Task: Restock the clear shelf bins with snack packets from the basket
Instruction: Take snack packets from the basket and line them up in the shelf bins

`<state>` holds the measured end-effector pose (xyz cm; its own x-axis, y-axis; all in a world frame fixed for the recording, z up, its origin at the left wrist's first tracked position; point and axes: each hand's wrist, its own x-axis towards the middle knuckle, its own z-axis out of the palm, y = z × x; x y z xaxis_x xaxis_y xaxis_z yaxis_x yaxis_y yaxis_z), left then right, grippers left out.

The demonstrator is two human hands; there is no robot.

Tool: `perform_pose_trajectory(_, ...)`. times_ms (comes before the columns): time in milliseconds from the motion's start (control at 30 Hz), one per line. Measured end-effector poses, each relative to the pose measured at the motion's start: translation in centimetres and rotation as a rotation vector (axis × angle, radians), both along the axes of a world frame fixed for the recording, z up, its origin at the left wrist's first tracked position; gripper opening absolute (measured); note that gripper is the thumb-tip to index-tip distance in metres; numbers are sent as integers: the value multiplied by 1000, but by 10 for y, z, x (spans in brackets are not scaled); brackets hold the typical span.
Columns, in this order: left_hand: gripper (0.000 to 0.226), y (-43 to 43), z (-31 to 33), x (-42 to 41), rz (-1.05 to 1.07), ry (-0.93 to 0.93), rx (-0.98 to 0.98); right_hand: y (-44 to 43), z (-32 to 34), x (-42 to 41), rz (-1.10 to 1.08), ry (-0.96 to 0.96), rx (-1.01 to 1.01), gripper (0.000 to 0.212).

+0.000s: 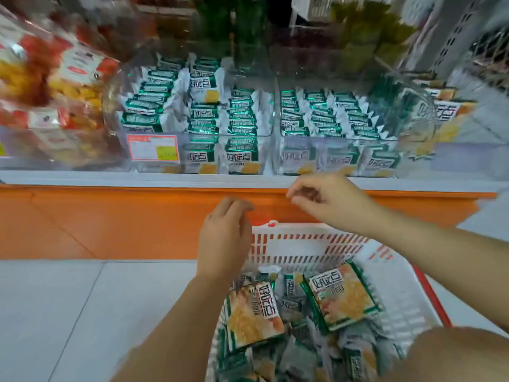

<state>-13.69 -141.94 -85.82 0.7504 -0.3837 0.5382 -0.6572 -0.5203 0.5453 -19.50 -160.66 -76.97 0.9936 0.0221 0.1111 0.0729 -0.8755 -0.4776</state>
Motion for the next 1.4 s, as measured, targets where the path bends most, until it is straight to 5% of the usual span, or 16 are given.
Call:
perform_pose_trajectory(233,27,-29,-62,-33,-34,447,171,-63,-129,-51,-132,492,15,20)
perform_pose_trajectory(367,31,-40,-114,-44,-184,805,620,-70,-191,-78,-28,722,-152,35)
perform_pose_trajectory(500,32,-44,-143,-57,-281,838,908,-61,-223,-91,50,675,-343,37)
perform_pose_trajectory(667,36,-44,-151,-56,-225,823,832,-21,-236,-91,183,597,-229,38)
perform_pose_trajectory(867,34,-33,-160,-58,-220,799,752,12,-255,-106,360,825,-266,29)
perform_pose_trajectory(967,34,-34,-154,-55,-231,834,756,4,-241,-100,299,902,-105,26)
perform_pose_trajectory(1100,30,-44,-123,-45,-264,1047,532,-17,-190,-83,113,682,97,32)
perform_pose_trajectory(1233,43,-48,-71,-29,-375,1562,76,-29,-129,-82,23,384,144,50)
perform_pose_trajectory(1333,64,-41,-34,-18,-535,1616,-57,-26,-86,-81,40,249,135,65)
perform_pose_trajectory(1400,57,-35,-9,-13,-624,1602,-120,-20,-62,-79,80,155,123,65)
